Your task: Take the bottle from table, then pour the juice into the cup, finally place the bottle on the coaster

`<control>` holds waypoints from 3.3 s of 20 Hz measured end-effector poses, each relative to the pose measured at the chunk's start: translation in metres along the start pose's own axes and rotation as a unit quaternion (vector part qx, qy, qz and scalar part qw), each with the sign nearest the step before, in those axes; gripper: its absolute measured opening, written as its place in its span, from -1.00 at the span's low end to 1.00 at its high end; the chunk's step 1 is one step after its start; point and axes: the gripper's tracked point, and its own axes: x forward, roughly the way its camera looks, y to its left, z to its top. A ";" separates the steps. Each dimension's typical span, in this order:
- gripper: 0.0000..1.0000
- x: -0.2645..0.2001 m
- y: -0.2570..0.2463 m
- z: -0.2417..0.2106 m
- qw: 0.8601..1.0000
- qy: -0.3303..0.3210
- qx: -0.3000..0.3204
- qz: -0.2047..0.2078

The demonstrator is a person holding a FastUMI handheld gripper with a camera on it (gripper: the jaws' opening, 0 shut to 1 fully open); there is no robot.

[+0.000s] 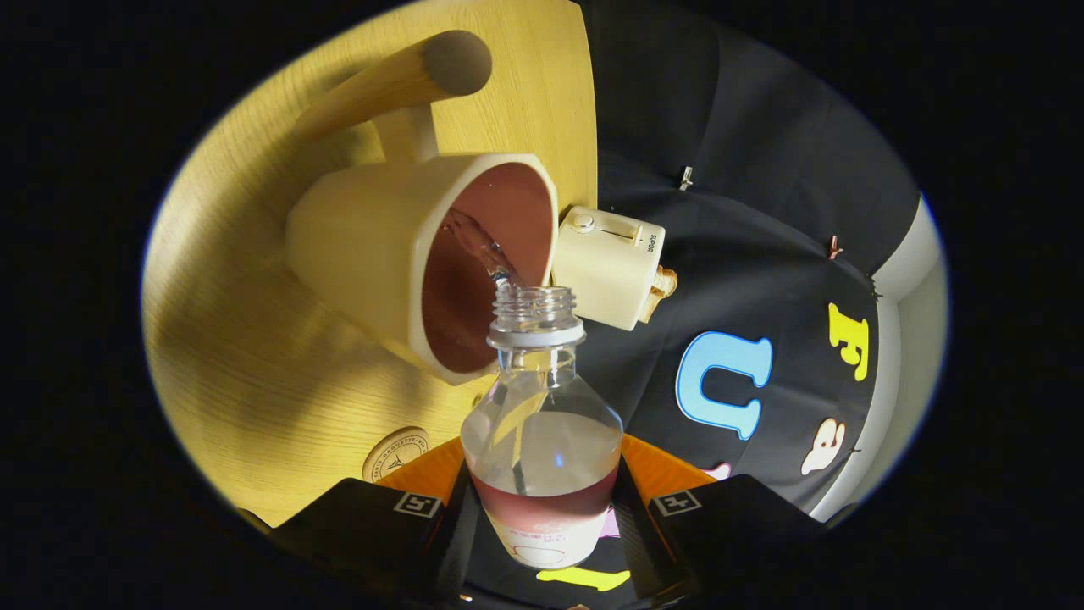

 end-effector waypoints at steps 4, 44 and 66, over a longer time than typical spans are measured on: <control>0.50 0.003 -0.008 -0.001 1.000 -0.004 -0.016 -0.005; 0.49 -0.002 -0.044 0.024 0.970 -0.080 -0.228 -0.028; 0.49 -0.004 -0.048 0.023 0.970 -0.074 -0.232 -0.016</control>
